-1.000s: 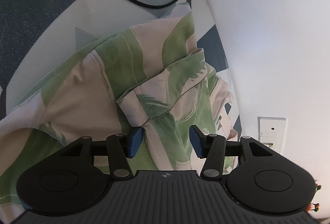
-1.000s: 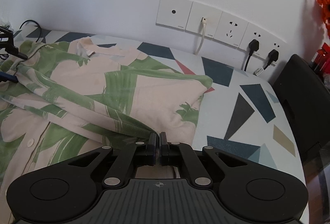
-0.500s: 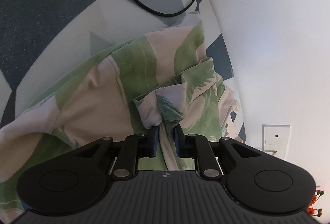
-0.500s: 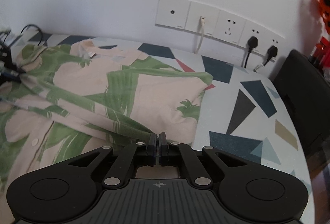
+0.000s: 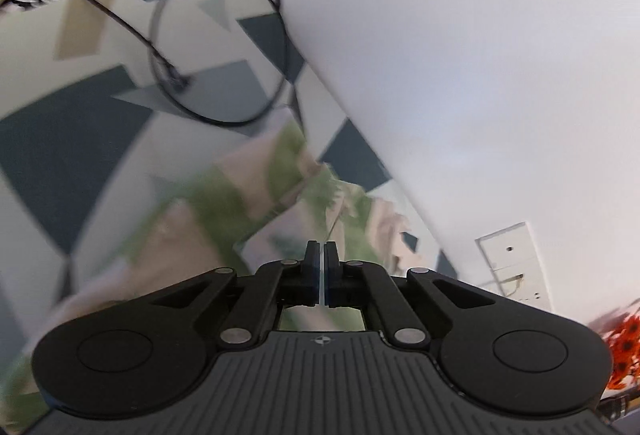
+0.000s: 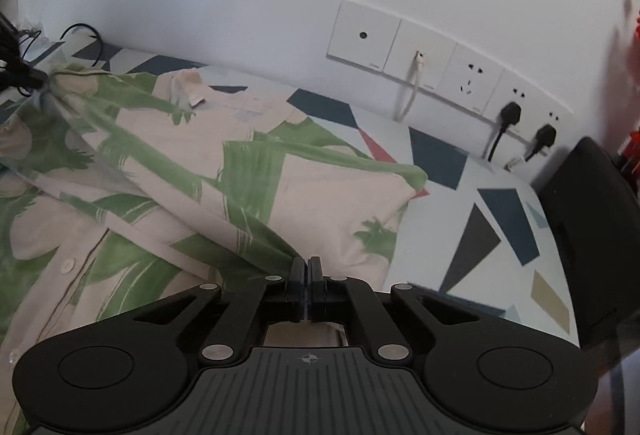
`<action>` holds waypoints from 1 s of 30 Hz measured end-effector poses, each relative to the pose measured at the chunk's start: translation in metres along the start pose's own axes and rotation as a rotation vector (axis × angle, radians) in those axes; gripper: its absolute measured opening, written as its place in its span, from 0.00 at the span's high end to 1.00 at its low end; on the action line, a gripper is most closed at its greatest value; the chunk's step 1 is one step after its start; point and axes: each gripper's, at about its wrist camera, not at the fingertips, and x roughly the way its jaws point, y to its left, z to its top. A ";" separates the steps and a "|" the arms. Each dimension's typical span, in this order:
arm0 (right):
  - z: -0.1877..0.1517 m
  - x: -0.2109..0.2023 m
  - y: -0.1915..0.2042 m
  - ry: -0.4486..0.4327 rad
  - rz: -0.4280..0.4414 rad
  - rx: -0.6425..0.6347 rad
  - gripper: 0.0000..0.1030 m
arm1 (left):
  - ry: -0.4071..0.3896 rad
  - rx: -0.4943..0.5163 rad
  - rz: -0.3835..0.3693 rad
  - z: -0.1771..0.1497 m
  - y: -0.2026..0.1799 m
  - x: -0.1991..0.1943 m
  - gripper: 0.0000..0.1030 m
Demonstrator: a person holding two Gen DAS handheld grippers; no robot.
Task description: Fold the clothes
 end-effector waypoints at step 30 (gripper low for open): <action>-0.003 0.017 0.015 0.040 0.049 -0.086 0.99 | 0.016 -0.071 0.022 0.011 0.006 0.019 0.93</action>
